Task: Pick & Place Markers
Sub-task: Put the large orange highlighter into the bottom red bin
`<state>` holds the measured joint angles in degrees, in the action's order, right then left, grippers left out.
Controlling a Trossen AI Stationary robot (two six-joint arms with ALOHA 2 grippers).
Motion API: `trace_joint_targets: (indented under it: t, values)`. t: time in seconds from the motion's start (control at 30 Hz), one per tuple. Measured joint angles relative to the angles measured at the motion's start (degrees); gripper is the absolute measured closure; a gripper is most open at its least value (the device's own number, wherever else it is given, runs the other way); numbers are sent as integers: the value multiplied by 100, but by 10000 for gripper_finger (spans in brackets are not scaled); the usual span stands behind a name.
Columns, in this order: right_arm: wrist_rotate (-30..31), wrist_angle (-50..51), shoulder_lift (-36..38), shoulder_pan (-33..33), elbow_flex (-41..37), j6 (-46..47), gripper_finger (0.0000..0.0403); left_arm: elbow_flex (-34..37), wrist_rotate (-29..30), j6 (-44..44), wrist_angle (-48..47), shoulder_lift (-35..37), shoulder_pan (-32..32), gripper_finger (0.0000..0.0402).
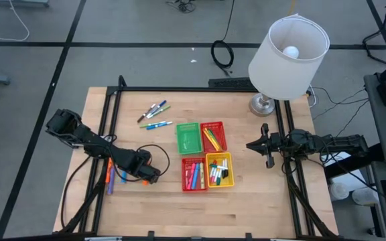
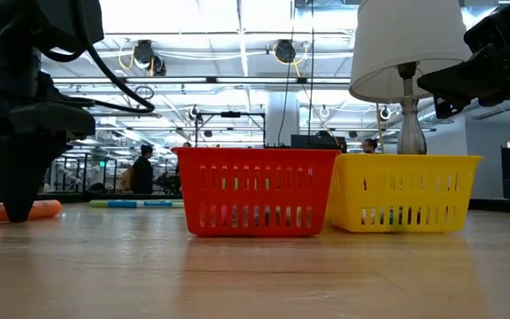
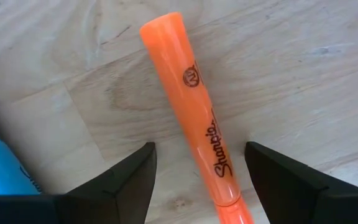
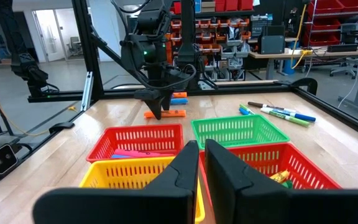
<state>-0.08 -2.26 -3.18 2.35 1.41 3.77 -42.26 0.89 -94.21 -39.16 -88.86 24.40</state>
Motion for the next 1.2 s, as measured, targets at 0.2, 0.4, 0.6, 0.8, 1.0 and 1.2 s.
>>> trace_joint_targets:
  t: [0.2, 0.4, 0.6, 0.8, 1.0, 1.2]
  values:
    - [-1, 0, 0, 2, -1, 2, 385, 5, 2, 0, -49, 0, 0, 182]
    - [-2, 0, 0, 0, 0, 2, 385, 9, 69, -2, -57, 0, 2, 251]
    - [-2, 0, 0, 0, 0, 2, 385, 9, 135, 30, -14, 0, 7, 302]
    - [-2, 0, 0, 0, -2, 2, 385, 9, 173, 74, -11, 0, 7, 329]
    - [-2, 0, 0, 0, 0, 0, 385, 9, 188, 92, -13, 2, 7, 313]
    - [-2, 0, 0, 0, -2, 2, 385, 9, 200, 100, -13, 1, 4, 311]
